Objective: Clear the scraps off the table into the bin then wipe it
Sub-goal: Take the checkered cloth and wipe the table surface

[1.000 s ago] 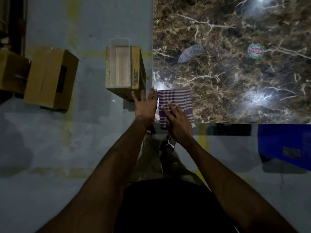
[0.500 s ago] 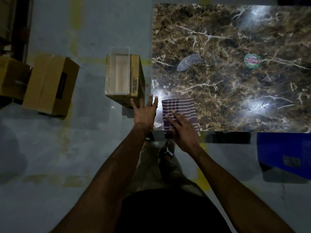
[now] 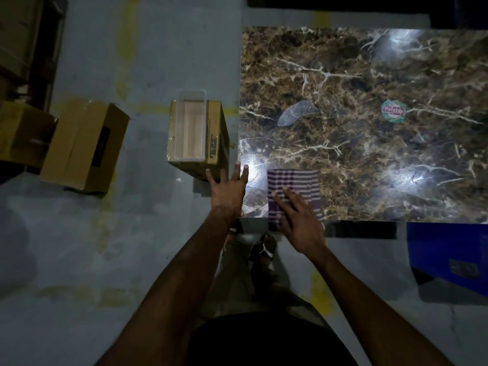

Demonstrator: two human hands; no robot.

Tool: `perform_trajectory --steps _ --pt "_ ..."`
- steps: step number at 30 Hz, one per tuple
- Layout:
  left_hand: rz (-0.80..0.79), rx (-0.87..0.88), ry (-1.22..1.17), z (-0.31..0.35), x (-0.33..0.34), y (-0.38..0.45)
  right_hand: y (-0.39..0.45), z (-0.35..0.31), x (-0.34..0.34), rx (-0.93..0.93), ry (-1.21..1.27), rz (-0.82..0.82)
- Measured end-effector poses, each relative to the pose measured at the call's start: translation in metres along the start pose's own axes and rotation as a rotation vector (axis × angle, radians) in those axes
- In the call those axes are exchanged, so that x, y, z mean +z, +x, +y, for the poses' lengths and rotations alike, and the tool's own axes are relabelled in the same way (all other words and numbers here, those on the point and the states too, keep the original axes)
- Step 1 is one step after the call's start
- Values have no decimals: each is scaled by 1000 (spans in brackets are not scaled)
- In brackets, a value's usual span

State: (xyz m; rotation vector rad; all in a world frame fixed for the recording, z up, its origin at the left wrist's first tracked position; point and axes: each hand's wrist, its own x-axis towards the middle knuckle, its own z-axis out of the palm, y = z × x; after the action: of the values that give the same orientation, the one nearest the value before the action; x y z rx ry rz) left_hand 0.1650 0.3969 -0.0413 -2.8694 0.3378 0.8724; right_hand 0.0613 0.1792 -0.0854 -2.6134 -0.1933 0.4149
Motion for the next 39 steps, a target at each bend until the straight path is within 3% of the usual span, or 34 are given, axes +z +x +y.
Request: perform_trajectory --steps 5,8,11,15,18,22,25,29,33,39 --pt "16 -6 4 3 2 2 45 -23 6 188 32 107" --pt "18 -7 -2 2 4 3 38 -49 22 84 -27 83" --pt "15 0 -11 1 5 4 8 -35 20 -6 -83 -12" --pt "23 -9 -15 0 3 2 9 -4 4 90 -4 38" --pt "31 -8 -12 2 2 1 40 -16 8 179 63 109" --pt "36 -17 -28 1 4 0 37 -46 20 58 -3 101" --pt "12 -13 -26 2 2 -1 7 -29 15 -44 -48 11" --pt "29 -12 -23 1 2 0 8 -1 -1 101 15 77" --pt "34 -17 -39 1 3 1 51 -24 10 206 60 172" --pt "5 -22 -38 1 1 -3 9 -22 16 -55 -43 38"
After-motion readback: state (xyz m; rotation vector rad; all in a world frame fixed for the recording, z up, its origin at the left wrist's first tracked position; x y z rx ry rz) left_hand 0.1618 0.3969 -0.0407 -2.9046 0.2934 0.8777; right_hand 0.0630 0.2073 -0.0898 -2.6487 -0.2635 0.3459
